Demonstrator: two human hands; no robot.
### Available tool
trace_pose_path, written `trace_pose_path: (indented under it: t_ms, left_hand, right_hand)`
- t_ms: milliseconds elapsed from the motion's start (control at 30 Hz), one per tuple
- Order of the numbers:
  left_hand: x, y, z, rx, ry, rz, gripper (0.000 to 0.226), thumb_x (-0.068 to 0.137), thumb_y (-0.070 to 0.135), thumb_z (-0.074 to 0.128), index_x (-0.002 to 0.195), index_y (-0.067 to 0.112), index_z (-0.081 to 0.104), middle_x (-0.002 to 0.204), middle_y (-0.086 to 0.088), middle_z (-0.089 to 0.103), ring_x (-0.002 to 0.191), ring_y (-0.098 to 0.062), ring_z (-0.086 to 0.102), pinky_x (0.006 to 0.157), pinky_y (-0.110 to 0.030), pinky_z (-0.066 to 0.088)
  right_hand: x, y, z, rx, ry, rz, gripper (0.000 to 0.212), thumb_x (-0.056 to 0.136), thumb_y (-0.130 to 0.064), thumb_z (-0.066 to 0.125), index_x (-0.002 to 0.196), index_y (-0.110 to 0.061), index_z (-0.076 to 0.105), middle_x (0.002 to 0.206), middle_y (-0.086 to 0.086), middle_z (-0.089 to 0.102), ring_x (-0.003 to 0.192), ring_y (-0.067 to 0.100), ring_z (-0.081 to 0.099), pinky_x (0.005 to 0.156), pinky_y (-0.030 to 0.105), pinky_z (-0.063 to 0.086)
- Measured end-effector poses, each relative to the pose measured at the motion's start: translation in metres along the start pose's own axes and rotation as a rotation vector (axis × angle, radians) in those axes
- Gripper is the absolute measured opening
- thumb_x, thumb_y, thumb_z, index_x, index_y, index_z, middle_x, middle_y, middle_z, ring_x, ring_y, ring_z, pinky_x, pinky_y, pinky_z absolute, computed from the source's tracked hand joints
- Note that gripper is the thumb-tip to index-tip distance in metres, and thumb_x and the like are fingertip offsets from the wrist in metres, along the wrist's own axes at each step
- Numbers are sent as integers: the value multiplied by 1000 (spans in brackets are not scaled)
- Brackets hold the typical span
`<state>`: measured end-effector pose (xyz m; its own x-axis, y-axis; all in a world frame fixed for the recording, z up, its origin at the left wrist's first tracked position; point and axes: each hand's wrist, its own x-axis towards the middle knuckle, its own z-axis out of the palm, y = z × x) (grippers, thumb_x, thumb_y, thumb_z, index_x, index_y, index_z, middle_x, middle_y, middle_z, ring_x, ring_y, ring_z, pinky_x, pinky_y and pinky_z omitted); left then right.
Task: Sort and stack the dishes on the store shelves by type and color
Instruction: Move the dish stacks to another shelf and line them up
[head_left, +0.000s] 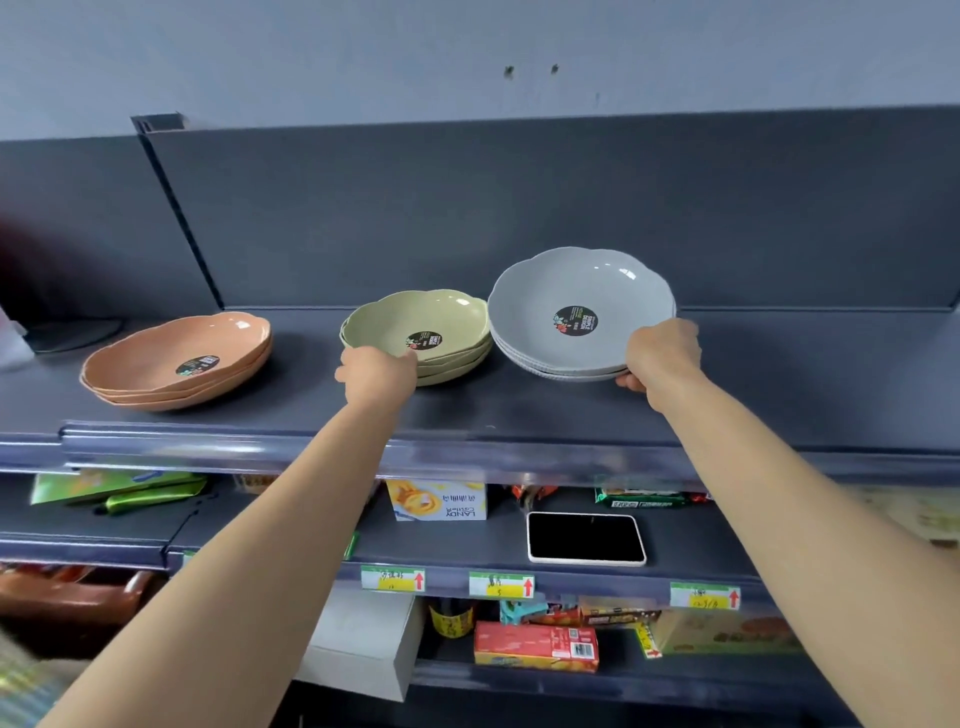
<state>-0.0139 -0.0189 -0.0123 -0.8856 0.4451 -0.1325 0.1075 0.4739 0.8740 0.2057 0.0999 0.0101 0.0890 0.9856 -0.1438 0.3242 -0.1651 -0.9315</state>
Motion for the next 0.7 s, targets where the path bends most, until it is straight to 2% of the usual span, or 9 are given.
trace_pose_path:
  t_ms: [33,100,133,167,300,467,533,600,700]
  left_hand:
    - [4,-2,-1,-77,-31,-33,66,87,30,61,137,-3,33,136,-19,42,99,-32,61,83,-43,57]
    - [10,-3,0,-249,-107,-97,61,87,28,62,138,6,38,135,-14,46,70,-23,59,55,-33,60]
    - [13,-4,0,-317,-140,-119,58,87,25,61,139,9,38,134,-11,47,65,-21,57,46,-28,58]
    - [16,-5,1,-362,-163,-135,56,88,23,60,139,11,38,134,-9,47,67,-21,58,44,-27,58]
    - [27,-4,3,-486,-211,-171,51,90,7,49,140,11,38,137,-9,47,97,-30,60,58,-34,59]
    - [36,-9,5,-498,-144,-174,47,88,-2,50,133,7,45,135,-12,49,111,-35,58,37,-27,55]
    - [36,-9,6,-484,-126,-168,46,89,4,56,133,6,44,134,-13,50,102,-33,60,36,-27,54]
    - [34,-8,5,-458,-114,-163,46,89,11,60,132,5,44,133,-15,52,84,-31,62,34,-26,52]
    - [31,-8,4,-401,-93,-152,55,85,17,65,133,6,42,134,-16,48,81,-30,62,31,-20,46]
  right_hand:
    - [-3,1,3,4,9,6,42,91,-4,40,133,-4,35,127,16,56,89,36,67,23,10,30]
    - [-7,3,7,15,31,18,42,90,-4,40,133,-4,36,126,16,57,87,37,68,23,10,31]
    - [-9,4,9,20,42,25,42,90,-4,40,133,-4,37,126,17,57,89,37,68,23,10,31]
    - [-10,5,11,25,53,33,42,90,-4,40,133,-4,37,126,17,56,89,38,68,23,11,31]
    - [-13,10,15,45,76,66,43,92,-4,39,134,-5,35,130,17,53,90,38,67,23,10,31]
    - [-12,13,17,53,91,73,41,91,-4,39,132,-4,36,129,18,55,81,36,64,24,10,32]
    - [-11,12,16,49,88,60,40,91,-5,39,131,-3,35,128,18,55,74,34,62,24,10,32]
    - [-11,9,15,47,84,48,39,91,-4,38,131,-4,35,128,17,55,65,30,60,24,10,31]
    - [-10,7,15,38,65,31,40,91,-4,37,131,-4,35,126,16,56,61,27,58,24,9,30]
